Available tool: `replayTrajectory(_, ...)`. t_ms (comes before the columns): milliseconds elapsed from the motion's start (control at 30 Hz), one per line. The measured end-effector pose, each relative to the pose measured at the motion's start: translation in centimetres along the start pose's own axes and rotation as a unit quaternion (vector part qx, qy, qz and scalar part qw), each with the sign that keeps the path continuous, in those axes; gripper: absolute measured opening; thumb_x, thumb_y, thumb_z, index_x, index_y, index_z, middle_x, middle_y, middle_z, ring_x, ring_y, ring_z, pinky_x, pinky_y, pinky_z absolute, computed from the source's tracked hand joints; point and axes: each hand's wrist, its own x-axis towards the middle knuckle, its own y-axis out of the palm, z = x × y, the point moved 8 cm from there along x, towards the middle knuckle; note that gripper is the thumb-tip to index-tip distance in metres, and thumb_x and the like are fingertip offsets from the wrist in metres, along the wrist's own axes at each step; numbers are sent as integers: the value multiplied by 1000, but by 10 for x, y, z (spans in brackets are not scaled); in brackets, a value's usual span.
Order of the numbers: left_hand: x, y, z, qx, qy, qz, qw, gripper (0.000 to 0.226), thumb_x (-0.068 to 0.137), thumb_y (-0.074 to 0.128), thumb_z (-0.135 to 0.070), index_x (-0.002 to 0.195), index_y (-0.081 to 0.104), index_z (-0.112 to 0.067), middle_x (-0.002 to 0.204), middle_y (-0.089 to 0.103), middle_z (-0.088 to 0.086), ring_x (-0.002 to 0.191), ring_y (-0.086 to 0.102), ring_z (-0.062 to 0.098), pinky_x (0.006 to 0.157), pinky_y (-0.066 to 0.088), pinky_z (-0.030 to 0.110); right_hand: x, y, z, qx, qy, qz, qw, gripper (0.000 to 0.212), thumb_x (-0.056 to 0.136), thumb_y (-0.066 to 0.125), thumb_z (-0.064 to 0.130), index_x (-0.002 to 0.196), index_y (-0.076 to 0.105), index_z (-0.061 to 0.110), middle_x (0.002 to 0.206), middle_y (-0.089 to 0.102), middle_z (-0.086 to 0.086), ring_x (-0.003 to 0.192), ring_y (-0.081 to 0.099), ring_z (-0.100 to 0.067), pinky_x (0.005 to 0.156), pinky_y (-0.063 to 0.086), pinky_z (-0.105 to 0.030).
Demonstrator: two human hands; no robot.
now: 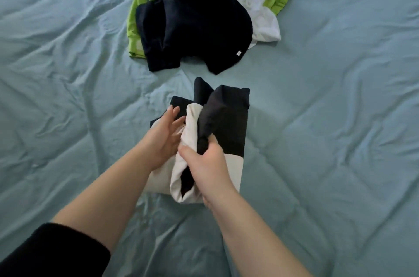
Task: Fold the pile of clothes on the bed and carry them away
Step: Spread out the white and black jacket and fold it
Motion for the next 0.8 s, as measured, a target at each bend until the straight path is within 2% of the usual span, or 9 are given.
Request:
replayTrajectory(67, -13, -30, -6, 3, 10, -32, 999, 55, 96, 34, -61, 142, 45, -32, 139, 56, 0, 120, 59, 22, 106, 42, 45, 15, 34, -12, -41, 9, 23, 999, 53, 78, 64, 27, 126, 49, 44, 99, 69, 22, 88, 63, 8, 78, 49, -16)
replayTrajectory(167, -26, -56, -7, 128, 33, -129, 983, 53, 94, 42, -58, 138, 50, -28, 139, 56, 3, 119, 59, 15, 99, 44, 31, 30, 70, -43, -140, 62, 81, 985, 93, 84, 68, 21, 152, 6, 36, 110, 61, 5, 98, 59, -8, 92, 47, -26)
replayTrajectory(300, -29, -49, 1, 421, 79, -214, 878, 83, 88, 48, -61, 150, -4, -45, 162, 4, -6, 149, 7, 20, 117, 7, 51, 32, 87, -56, -304, -14, 182, 935, 48, 94, 56, 18, 139, 42, 11, 130, 57, -9, 121, 53, -23, 101, 43, -33)
replayTrajectory(367, -22, -51, 17, 376, 33, -215, 901, 84, 88, 48, -63, 149, -8, -47, 163, -2, -4, 149, 0, 22, 117, 1, 54, 23, 79, -49, -365, -87, 171, 911, 44, 94, 50, 20, 138, 47, 14, 131, 55, -2, 122, 52, -17, 101, 41, -25)
replayTrajectory(433, -13, -58, 31, 333, -9, -216, 918, 83, 90, 45, -63, 151, -7, -42, 163, 0, 2, 149, 0, 27, 118, 4, 50, 16, 45, -49, -392, -81, 75, 913, 45, 95, 50, 22, 140, 48, 18, 138, 46, 0, 127, 45, -15, 103, 33, -19)
replayTrajectory(567, -13, -64, 39, 432, -33, -252, 865, 77, 89, 35, -70, 149, -9, -46, 159, 11, 1, 141, 17, 30, 109, 22, 52, 5, -19, -36, -377, -108, -143, 909, 48, 99, 46, 21, 146, 38, 21, 150, 30, 4, 133, 29, -6, 101, 17, -7)
replayTrajectory(667, -16, -68, 42, 425, -45, -291, 856, 74, 91, 33, -67, 151, -2, -40, 151, 22, 5, 132, 31, 34, 104, 29, 51, 8, -32, -29, -415, -120, -240, 869, 53, 93, 56, 21, 144, 40, 19, 152, 32, -5, 135, 31, -15, 109, 24, -25)
replayTrajectory(733, -16, -73, 41, 408, -42, -301, 861, 70, 94, 34, -61, 150, 9, -28, 148, 26, 12, 128, 38, 39, 102, 32, 51, 12, -55, -36, -371, -38, -306, 876, 69, 86, 66, 34, 146, 35, 22, 151, 34, -5, 136, 34, -21, 109, 29, -40)
replayTrajectory(800, -14, -77, 39, 397, -21, -291, 871, 61, 98, 35, -53, 146, 19, -19, 144, 32, 17, 122, 44, 42, 97, 35, 49, 19, -73, -63, -211, 97, -265, 936, 89, 73, 73, 54, 146, 31, 25, 147, 40, 0, 131, 42, -17, 108, 35, -39)
